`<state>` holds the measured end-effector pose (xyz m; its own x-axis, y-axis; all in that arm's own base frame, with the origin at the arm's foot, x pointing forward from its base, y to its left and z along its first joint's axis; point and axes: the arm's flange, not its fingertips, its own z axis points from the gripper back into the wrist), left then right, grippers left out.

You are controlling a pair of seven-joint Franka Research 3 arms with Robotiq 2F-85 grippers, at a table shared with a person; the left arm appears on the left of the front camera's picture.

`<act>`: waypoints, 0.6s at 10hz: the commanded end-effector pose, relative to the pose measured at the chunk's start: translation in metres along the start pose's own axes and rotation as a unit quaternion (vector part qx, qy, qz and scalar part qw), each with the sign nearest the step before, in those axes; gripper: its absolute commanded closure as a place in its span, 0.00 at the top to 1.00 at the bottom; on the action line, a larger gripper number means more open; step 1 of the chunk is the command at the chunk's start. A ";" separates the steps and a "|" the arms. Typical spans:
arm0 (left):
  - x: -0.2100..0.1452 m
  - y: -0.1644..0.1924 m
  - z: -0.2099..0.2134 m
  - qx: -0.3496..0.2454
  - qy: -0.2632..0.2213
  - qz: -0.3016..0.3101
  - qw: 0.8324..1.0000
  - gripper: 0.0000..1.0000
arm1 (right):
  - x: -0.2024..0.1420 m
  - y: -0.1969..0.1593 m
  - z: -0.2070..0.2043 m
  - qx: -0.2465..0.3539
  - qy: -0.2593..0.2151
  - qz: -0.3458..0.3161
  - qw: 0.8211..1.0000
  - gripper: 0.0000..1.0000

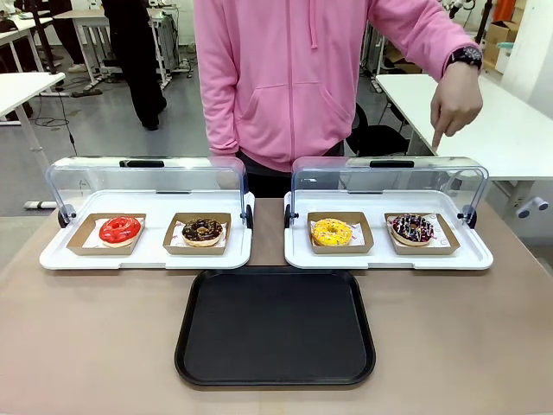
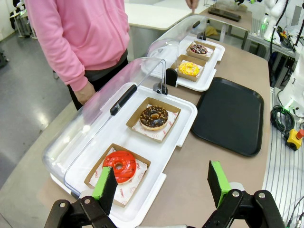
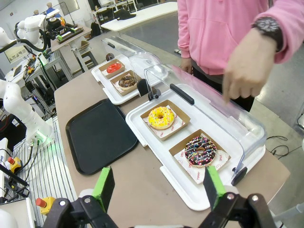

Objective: Move the fourth donut from the left to the tray.
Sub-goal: Pick up the Paper togo box containing the Donut indicated by the person and place it on the Handle tray.

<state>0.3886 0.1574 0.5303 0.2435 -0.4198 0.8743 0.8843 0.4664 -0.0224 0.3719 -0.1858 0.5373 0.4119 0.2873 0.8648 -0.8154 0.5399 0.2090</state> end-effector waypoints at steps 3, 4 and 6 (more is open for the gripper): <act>0.002 0.001 0.000 -0.001 -0.009 -0.002 1.000 1.00 | 0.004 -0.003 -0.001 0.001 -0.014 0.011 1.000 1.00; 0.002 0.001 0.000 -0.001 -0.009 -0.002 1.000 1.00 | 0.004 -0.003 -0.001 0.001 -0.014 0.011 1.000 1.00; 0.002 0.001 0.000 -0.001 -0.009 -0.002 1.000 1.00 | 0.004 -0.003 -0.001 0.001 -0.014 0.011 1.000 1.00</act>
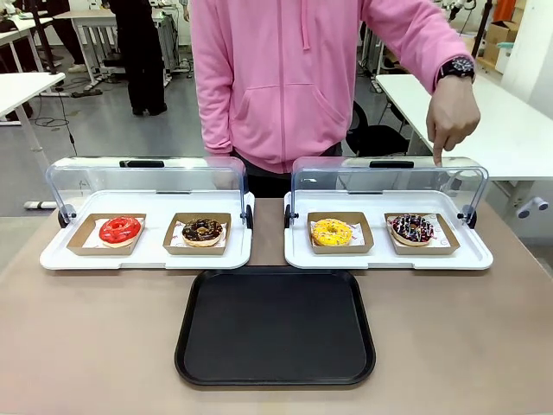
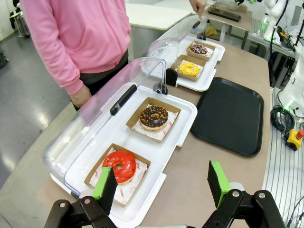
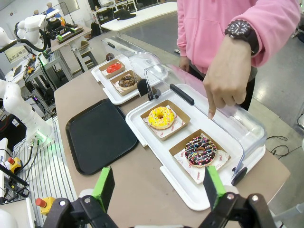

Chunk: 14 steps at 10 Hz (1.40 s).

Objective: Move the fourth donut from the left to the tray.
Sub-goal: Pick up the Paper togo box containing the Donut indicated by the person and place it on the Handle tray.

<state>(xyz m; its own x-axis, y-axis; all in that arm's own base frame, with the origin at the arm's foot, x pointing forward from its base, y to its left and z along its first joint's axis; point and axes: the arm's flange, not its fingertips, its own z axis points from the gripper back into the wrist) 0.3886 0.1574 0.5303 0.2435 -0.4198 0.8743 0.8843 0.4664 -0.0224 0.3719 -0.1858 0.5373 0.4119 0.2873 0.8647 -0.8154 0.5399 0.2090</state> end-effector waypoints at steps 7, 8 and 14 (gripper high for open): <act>0.002 0.001 0.000 -0.001 -0.009 -0.002 1.000 1.00 | 0.004 -0.003 -0.001 0.001 -0.014 0.012 1.000 1.00; 0.002 0.001 0.000 -0.001 -0.009 -0.002 1.000 1.00 | 0.004 -0.003 -0.001 0.001 -0.014 0.012 1.000 1.00; 0.002 0.001 0.000 -0.001 -0.009 -0.002 1.000 1.00 | 0.000 0.000 0.000 0.000 0.000 0.000 1.000 1.00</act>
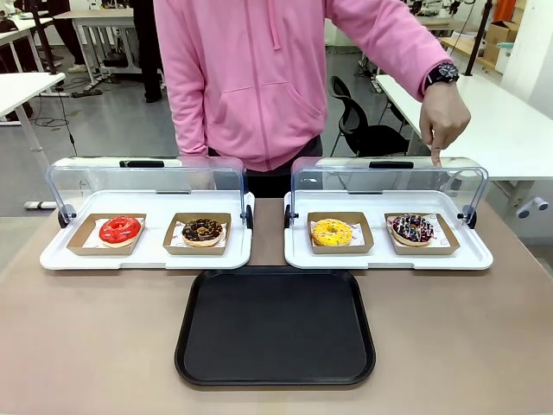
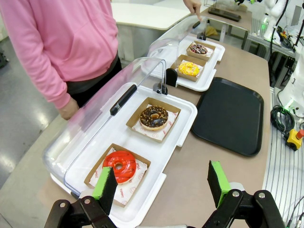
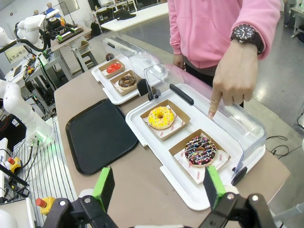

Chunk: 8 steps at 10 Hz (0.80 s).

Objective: Move the fourth donut from the left to the tray.
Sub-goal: Pick up the Paper togo box containing the Donut indicated by the person and place it on the Handle tray.

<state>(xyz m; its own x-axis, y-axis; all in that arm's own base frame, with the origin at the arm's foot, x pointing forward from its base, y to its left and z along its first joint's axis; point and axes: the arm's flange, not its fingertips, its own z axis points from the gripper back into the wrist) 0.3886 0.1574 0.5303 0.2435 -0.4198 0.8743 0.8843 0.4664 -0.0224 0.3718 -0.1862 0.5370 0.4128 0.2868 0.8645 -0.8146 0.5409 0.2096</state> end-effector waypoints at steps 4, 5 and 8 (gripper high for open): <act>0.002 0.001 0.000 -0.001 -0.009 -0.002 1.000 1.00 | 0.057 -0.033 -0.025 0.049 0.141 0.094 0.984 1.00; 0.002 0.001 0.000 -0.001 -0.009 -0.002 1.000 1.00 | 0.067 -0.039 -0.038 0.065 0.180 0.127 0.973 1.00; 0.002 0.001 0.000 -0.001 -0.009 -0.002 1.000 1.00 | 0.082 -0.027 -0.095 0.096 0.263 0.211 0.937 1.00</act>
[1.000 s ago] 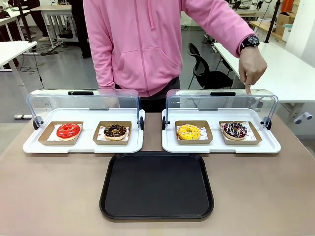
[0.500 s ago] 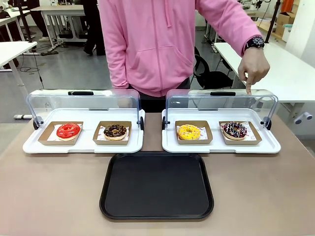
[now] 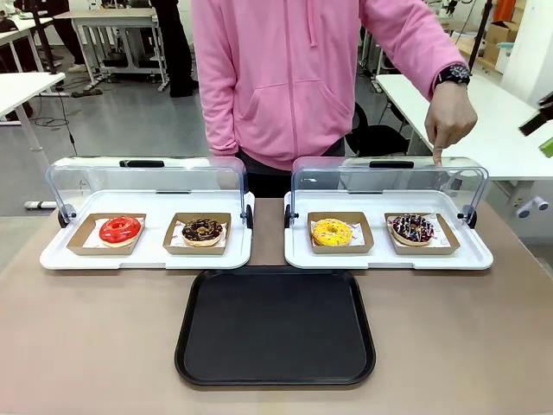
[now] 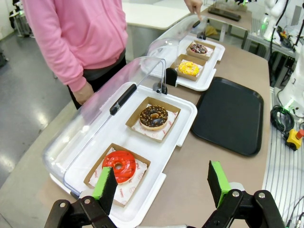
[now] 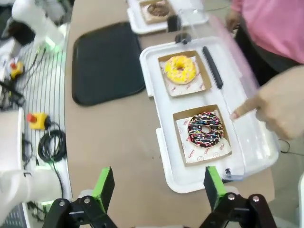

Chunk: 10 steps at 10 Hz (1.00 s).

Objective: Move the fourth donut from the left to the tray.
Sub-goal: Pick up the Paper togo box containing the Donut indicated by the person and place it on the Handle tray.

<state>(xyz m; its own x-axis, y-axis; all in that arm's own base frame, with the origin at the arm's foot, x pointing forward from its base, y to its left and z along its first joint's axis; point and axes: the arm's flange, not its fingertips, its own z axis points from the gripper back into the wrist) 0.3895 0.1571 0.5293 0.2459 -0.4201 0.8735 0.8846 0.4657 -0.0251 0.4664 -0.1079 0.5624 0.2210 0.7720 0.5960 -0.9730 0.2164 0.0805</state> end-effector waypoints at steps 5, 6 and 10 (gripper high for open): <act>0.003 0.000 0.001 0.000 -0.010 -0.003 1.000 1.00 | 0.035 0.002 -0.094 -0.033 0.094 0.038 0.994 1.00; 0.003 0.000 0.001 0.000 -0.010 -0.003 1.000 1.00 | 0.040 -0.007 -0.075 -0.005 0.086 0.068 0.994 1.00; 0.003 0.000 0.001 0.000 -0.010 -0.003 1.000 1.00 | 0.040 -0.007 -0.075 -0.005 0.086 0.068 0.994 1.00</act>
<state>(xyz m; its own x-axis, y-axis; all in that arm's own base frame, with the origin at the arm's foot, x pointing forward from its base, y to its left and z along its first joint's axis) 0.3896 0.1572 0.5294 0.2460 -0.4203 0.8734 0.8845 0.4659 -0.0249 0.4866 -0.0332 0.5235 0.1085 0.8844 0.4538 -0.9925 0.1220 -0.0005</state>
